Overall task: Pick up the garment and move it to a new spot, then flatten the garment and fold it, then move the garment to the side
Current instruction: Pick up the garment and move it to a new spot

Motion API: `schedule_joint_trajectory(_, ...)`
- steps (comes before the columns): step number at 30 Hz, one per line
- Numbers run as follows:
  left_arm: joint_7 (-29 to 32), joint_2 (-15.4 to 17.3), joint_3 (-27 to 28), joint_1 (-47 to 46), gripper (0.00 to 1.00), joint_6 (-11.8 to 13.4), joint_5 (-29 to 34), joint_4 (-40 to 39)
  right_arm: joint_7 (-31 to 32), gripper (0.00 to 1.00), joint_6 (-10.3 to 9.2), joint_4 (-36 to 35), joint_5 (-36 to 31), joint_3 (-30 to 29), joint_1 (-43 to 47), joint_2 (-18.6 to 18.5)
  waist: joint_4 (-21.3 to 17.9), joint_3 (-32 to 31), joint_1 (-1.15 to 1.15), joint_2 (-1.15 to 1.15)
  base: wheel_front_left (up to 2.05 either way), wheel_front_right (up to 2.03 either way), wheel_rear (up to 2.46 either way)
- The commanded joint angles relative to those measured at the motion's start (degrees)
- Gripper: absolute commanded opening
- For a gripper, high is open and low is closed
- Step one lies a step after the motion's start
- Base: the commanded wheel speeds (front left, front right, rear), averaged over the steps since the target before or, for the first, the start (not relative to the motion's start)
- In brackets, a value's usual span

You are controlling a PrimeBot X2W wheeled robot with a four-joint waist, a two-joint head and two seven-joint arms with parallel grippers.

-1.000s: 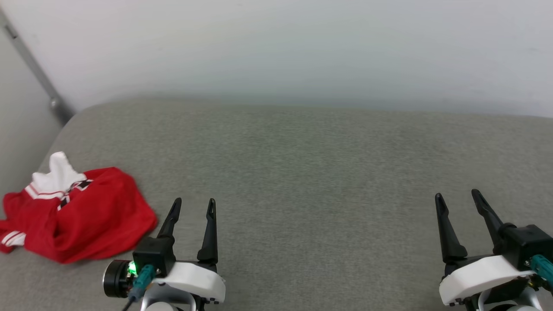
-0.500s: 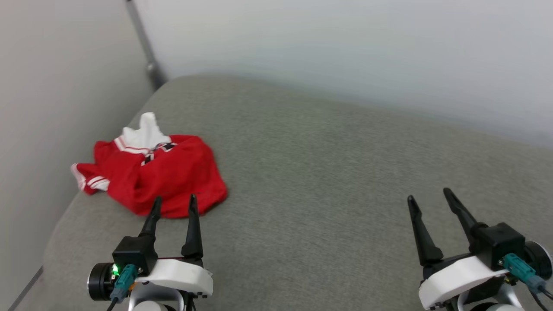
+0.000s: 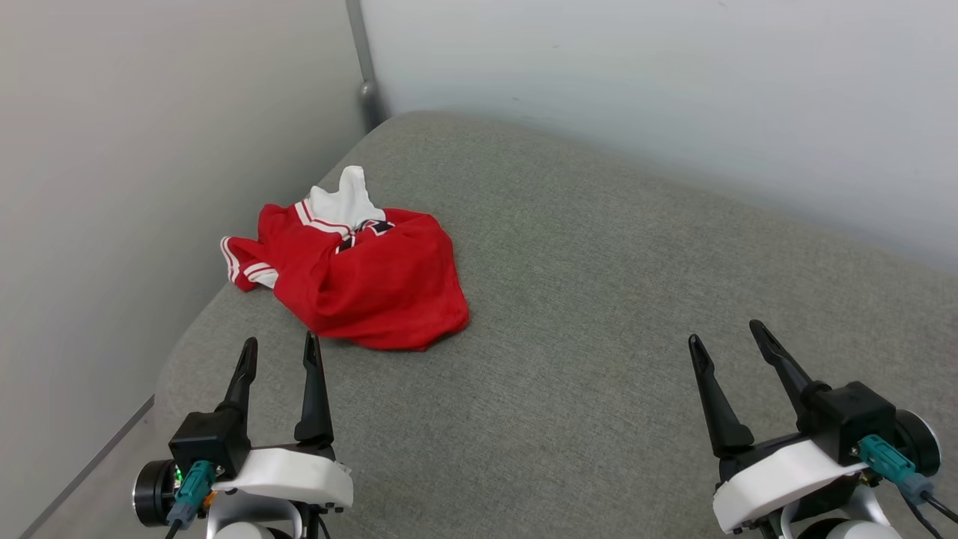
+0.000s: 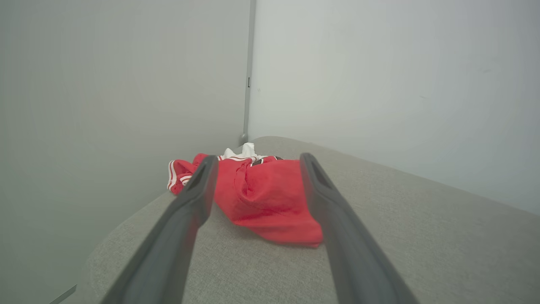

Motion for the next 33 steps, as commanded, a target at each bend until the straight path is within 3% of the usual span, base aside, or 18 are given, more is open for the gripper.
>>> schedule_joint_trajectory(1, -0.15, -0.12, 0.19, 0.7, 1.0, 0.33, -0.16, -0.39, -0.34, 1.0, -0.04, 0.09, 0.0, -0.03, -0.61, 0.13, 0.6, 0.09, 0.0, 0.0, 0.0, 0.0, 0.0)
schedule_joint_trajectory(14, -0.15, -0.11, -0.26, -1.59, 1.0, 0.79, -0.3, -0.84, 0.11, 1.0, -0.04, 0.0, -0.31, -0.38, -1.54, 0.13, 0.48, 1.37, 0.0, 0.0, 0.0, 0.0, 0.0)
schedule_joint_trajectory(19, -0.15, 1.1, 0.55, -5.43, 1.0, -0.68, 1.69, -0.64, 0.61, 1.0, -0.04, -0.42, -1.42, -0.42, -2.95, 0.12, -1.8, 3.13, 0.0, 0.0, 0.0, 0.0, 0.0)
schedule_joint_trajectory(24, 0.55, 3.22, 0.02, -14.95, 1.0, -3.92, 1.32, 2.17, 1.33, 1.0, -0.04, -1.28, -2.12, -0.66, -4.3, 0.0, -5.14, 6.64, 0.0, 0.0, 0.0, 0.0, 0.0)
schedule_joint_trajectory(28, 6.08, 6.29, 1.01, -24.42, 1.0, -5.48, -0.06, 4.59, 1.51, 1.0, -0.04, -1.81, -1.87, -0.22, -6.19, -0.78, -8.82, 10.33, 0.0, 0.0, 0.0, 0.0, 0.0)
schedule_joint_trajectory(33, 21.34, 12.01, 2.08, -33.41, 1.0, -6.97, -2.5, 9.32, 0.98, 1.0, -0.04, -1.89, -1.41, -0.45, -8.19, -1.24, -13.31, 14.87, 0.0, 0.0, 0.0, 0.0, 0.0)
